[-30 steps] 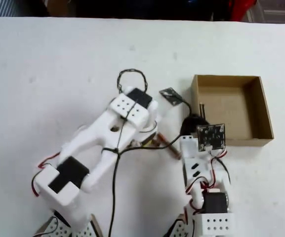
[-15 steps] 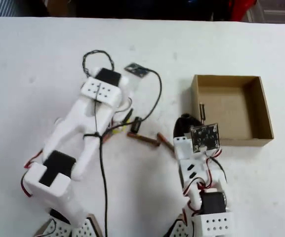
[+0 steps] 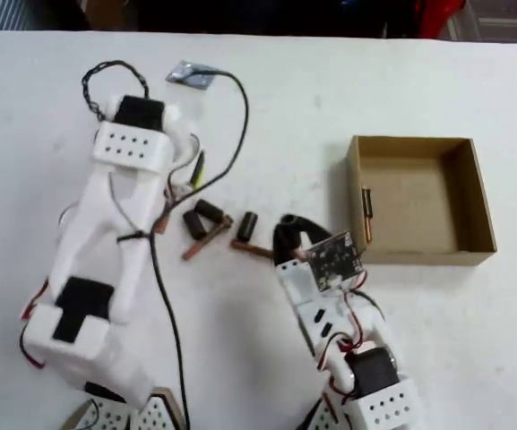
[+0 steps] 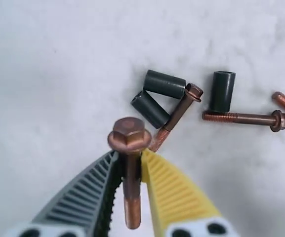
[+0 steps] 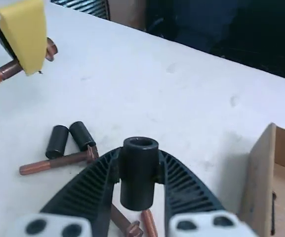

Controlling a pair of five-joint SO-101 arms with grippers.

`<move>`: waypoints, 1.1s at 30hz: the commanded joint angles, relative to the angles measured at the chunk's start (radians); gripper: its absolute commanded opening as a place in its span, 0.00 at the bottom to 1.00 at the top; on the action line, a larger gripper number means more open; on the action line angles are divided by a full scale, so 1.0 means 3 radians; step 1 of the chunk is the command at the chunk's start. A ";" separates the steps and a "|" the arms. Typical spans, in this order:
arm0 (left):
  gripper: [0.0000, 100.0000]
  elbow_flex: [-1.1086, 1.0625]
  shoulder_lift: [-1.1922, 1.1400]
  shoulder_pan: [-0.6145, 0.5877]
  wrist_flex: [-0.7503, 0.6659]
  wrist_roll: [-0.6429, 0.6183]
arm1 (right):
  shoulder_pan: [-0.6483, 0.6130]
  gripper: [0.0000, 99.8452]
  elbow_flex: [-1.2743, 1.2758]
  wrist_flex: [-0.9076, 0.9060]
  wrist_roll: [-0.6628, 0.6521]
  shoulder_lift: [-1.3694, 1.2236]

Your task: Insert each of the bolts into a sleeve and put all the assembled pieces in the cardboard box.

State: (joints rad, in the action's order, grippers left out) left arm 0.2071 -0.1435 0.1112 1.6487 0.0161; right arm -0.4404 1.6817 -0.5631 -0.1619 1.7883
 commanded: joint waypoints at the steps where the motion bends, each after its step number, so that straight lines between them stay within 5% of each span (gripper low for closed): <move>1: 0.02 0.0184 0.0463 -0.0033 0.0087 -0.0041 | -0.0197 0.02 0.0026 0.0294 0.0026 0.0038; 16: 0.02 -0.0153 0.1506 0.0028 -0.0302 -0.0046 | -0.0534 0.02 0.0026 0.0821 0.0031 0.0033; 27: 0.02 -0.1565 0.2652 0.0136 -0.1412 -0.0051 | -0.0550 0.02 0.0026 0.1148 0.0036 0.0028; 33: 0.02 -0.2261 0.3240 0.0141 -0.2230 -0.0051 | -0.0529 0.02 0.0026 0.1143 0.0598 0.0028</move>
State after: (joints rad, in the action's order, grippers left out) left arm -0.4158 0.7281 0.1373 1.1116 0.0161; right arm -0.5999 1.6817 -0.2470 -0.0376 1.7883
